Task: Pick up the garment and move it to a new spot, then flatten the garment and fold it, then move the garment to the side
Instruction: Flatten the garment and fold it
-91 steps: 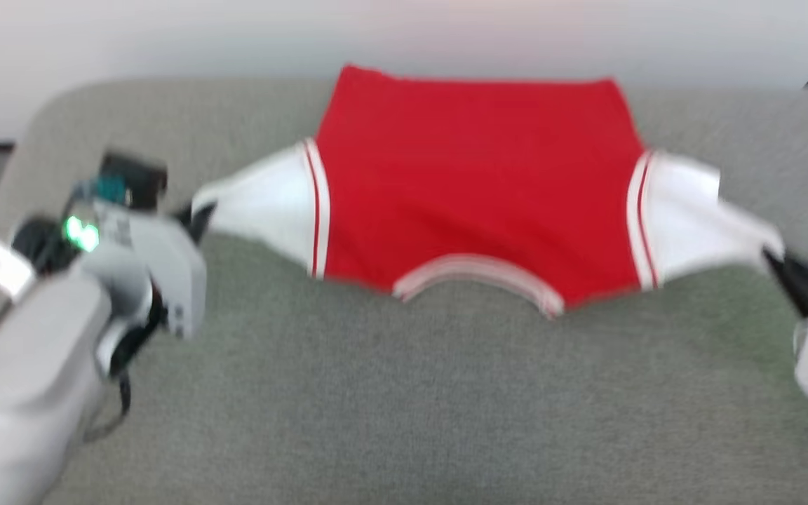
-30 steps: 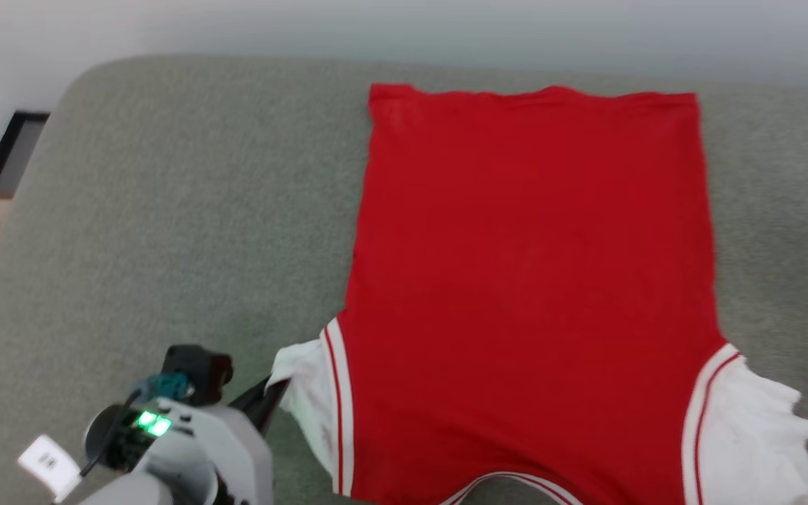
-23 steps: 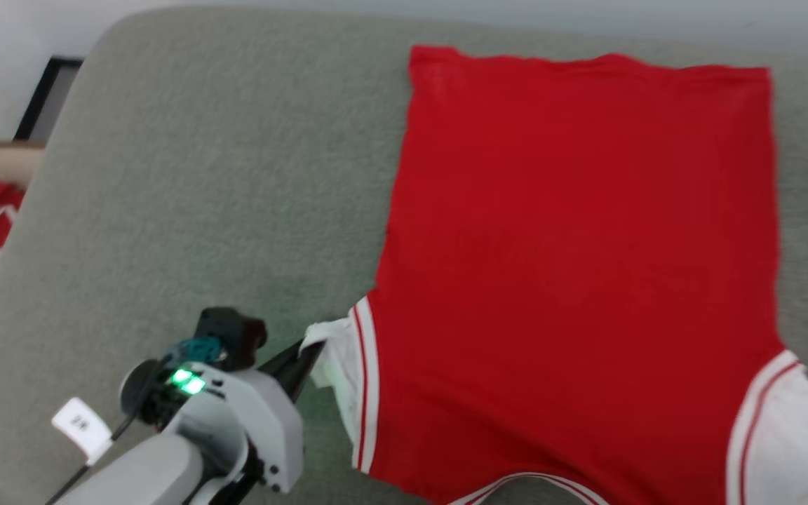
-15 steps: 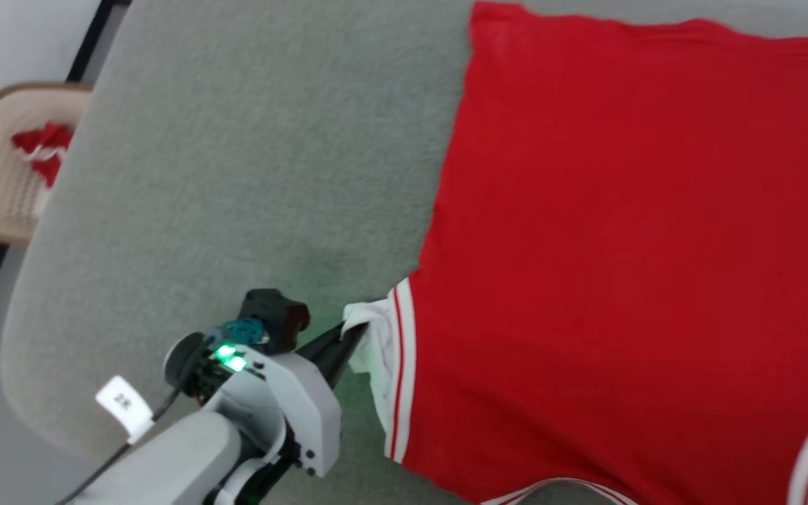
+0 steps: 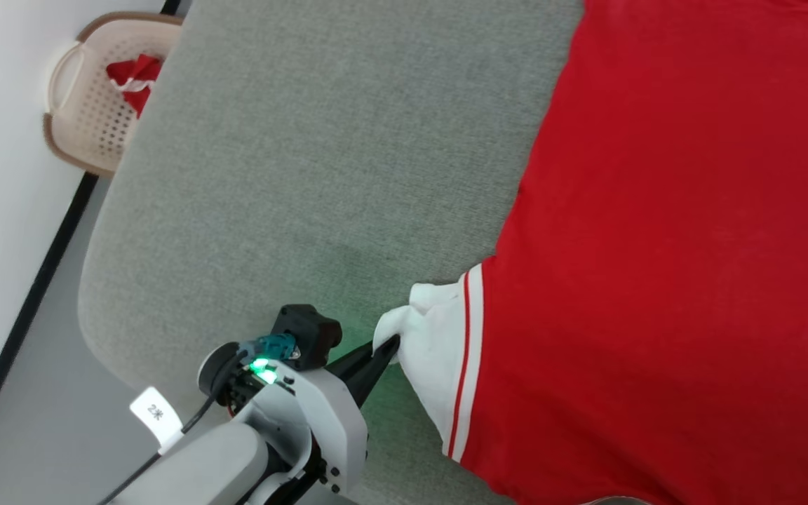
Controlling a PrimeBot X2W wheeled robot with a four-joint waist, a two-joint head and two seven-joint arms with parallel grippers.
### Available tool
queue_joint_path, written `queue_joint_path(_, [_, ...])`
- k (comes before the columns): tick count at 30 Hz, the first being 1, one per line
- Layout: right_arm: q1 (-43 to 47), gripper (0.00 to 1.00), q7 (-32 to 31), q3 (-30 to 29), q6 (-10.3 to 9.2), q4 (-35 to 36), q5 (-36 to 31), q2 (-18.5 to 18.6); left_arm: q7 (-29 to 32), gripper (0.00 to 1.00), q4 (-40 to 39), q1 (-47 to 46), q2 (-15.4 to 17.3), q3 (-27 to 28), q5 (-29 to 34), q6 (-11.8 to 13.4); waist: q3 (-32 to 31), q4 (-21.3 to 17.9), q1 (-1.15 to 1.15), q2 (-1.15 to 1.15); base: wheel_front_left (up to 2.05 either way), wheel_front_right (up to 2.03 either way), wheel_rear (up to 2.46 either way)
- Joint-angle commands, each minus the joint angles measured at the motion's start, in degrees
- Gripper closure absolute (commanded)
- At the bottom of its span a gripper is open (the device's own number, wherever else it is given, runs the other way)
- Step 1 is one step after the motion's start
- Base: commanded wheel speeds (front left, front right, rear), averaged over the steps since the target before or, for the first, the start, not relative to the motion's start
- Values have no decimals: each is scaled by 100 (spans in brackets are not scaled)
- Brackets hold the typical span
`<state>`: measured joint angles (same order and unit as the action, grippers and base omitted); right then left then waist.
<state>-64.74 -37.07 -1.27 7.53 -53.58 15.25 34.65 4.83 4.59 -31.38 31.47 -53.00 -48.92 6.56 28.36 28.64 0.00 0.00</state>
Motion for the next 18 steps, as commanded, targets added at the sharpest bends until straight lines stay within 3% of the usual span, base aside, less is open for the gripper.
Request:
queue_joint_path(1, [199, 0, -188, -119, -8, -504, -223, -89, -29, 100, 7, 60, 29, 3, -24, -2, 94, 129, 0, 0, 0, 0, 0])
queue_joint_path(2, [178, 0, -273, -216, -9, -675, -341, -111, -39, 100, 3, 83, 39, 11, -37, 11, 91, 133, 0, 0, 0, 0, 0])
queue_joint_path(4, [173, 100, -510, -278, -10, -951, -583, -146, -41, 100, -6, 96, 50, 30, -48, 26, 94, 131, 0, 0, 0, 0, 0])
queue_joint_path(11, [-28, 100, -547, -623, -8, -1169, -1052, -262, -102, 100, 114, -7, 49, 82, -78, -15, 0, -1, 0, 0, 0, 0, 0])
queue_joint_path(18, [204, 100, -379, -246, -1, -742, -629, -527, -178, 100, 400, -90, 31, 129, -155, -140, -323, -253, 0, 0, 0, 0, 0])
